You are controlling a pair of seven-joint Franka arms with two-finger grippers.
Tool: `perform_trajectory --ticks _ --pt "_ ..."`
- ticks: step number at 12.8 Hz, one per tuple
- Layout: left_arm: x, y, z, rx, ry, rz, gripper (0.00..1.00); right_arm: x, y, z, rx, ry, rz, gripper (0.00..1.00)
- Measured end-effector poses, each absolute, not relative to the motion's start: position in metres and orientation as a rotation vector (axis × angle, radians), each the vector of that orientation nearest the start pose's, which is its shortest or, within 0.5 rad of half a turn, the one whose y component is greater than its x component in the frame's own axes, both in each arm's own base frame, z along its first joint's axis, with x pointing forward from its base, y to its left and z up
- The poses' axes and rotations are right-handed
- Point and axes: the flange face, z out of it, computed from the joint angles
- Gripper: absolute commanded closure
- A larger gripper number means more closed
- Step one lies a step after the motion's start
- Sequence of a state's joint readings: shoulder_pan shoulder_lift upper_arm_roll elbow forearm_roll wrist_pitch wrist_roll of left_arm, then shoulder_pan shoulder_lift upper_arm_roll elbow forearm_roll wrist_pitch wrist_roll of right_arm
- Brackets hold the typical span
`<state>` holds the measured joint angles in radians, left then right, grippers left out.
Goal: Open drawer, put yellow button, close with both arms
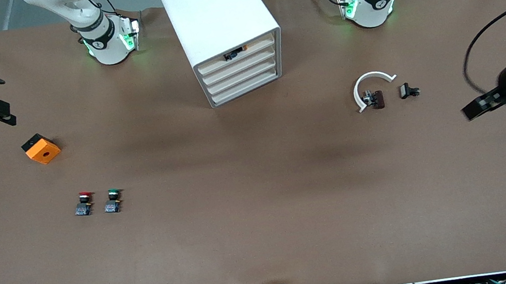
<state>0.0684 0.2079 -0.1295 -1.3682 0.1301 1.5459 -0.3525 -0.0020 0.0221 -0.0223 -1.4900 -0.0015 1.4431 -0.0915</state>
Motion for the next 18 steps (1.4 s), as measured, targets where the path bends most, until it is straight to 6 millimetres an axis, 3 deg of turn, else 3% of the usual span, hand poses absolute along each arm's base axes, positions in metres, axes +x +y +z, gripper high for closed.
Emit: perform_trajectory --ticks 2,5,11,16,18 --pt "0.587 0.006 0.617 -3.044 -0.462 0.014 0.00 0.548 -0.017 0.642 -3.137 -0.095 0.099 0.00" --pt "0.563 -0.001 0.625 -3.070 -0.374 0.020 0.00 0.548 -0.018 0.646 -3.138 -0.092 0.086 0.00" --pt "0.542 -0.015 0.619 -3.088 -0.151 0.060 0.00 0.548 -0.018 0.646 -3.138 -0.093 0.086 0.00" --pt "0.533 -0.044 0.618 -3.090 -0.054 0.064 0.00 0.548 -0.018 0.646 -3.138 -0.093 0.086 0.00" --pt "0.531 -0.045 0.620 -3.090 -0.051 0.058 0.00 0.548 -0.018 0.646 -3.138 -0.093 0.086 0.00"
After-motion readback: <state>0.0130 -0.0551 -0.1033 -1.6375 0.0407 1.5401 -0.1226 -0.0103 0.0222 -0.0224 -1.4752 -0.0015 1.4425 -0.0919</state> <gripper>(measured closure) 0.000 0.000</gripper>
